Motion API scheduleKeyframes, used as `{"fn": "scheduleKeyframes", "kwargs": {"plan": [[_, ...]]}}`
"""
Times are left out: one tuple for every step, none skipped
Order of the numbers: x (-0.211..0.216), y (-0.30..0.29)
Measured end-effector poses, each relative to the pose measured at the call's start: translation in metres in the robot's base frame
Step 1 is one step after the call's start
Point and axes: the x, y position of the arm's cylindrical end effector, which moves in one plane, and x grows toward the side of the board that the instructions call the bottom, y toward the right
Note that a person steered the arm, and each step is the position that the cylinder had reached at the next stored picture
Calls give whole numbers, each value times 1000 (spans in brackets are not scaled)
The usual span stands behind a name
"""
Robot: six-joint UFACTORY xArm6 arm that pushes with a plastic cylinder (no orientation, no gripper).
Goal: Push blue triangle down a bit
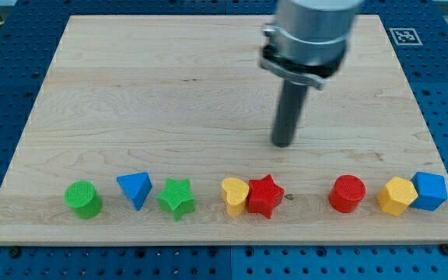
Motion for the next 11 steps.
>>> {"fn": "scheduleKeyframes", "kwargs": {"plan": [[-2, -75], [11, -138], [21, -149], [23, -150], [36, -162], [42, -174], [45, -181], [51, -183], [55, -183], [60, -183], [61, -182]]}}
